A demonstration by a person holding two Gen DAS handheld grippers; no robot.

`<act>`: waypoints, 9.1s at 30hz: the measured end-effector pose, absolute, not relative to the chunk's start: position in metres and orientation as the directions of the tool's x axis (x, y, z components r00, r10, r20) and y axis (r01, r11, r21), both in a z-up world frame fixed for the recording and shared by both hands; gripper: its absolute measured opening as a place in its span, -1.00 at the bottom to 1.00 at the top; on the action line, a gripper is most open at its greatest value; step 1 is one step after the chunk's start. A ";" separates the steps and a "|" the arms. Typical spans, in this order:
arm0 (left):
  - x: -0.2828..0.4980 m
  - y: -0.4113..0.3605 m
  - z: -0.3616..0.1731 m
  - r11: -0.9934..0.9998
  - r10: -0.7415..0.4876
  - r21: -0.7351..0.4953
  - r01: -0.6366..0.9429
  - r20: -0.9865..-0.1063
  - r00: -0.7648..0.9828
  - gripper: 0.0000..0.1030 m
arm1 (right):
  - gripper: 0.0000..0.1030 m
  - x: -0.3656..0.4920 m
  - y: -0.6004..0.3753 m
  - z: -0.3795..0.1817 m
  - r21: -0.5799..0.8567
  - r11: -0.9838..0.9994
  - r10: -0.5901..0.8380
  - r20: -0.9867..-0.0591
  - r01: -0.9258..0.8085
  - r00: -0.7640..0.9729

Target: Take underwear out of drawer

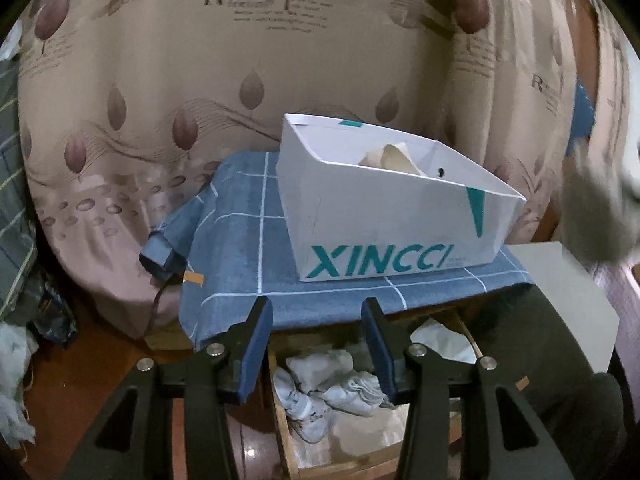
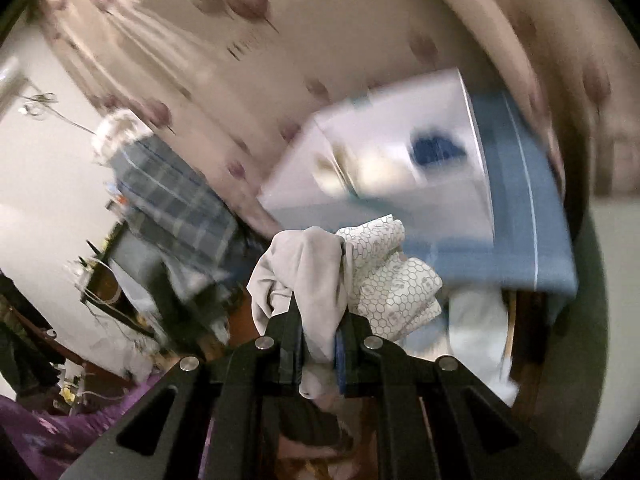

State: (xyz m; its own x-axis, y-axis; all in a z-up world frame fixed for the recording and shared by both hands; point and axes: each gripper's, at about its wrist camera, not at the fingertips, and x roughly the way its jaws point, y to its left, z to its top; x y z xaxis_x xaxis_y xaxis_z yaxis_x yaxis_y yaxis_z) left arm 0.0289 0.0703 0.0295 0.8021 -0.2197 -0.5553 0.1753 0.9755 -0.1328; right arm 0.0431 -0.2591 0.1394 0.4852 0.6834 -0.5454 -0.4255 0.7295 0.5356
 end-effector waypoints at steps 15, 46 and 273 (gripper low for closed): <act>0.022 0.032 0.023 0.968 -0.181 0.044 0.247 -0.559 0.809 -0.01 | -0.78 0.209 -0.237 0.146 0.345 0.892 0.453 -0.674 -0.294 0.583; 0.033 0.057 0.021 0.977 -0.203 -0.069 0.201 -0.579 0.790 0.11 | 0.33 0.141 -0.267 0.134 0.350 0.874 0.463 -0.394 -0.336 0.794; 0.080 0.025 0.226 0.729 -0.621 -0.632 0.262 -0.450 0.642 -0.82 | 0.73 0.113 -0.168 -0.173 -0.085 0.939 -0.019 -0.980 -0.334 0.196</act>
State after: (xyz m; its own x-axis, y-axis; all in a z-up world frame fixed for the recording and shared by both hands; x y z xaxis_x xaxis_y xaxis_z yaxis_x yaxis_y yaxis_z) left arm 0.0797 0.0254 0.2261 0.6418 -0.6209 -0.4500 0.2621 0.7291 -0.6322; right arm 0.1127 -0.1682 -0.1732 0.1962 -0.0189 -0.9804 -0.3342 0.9387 -0.0849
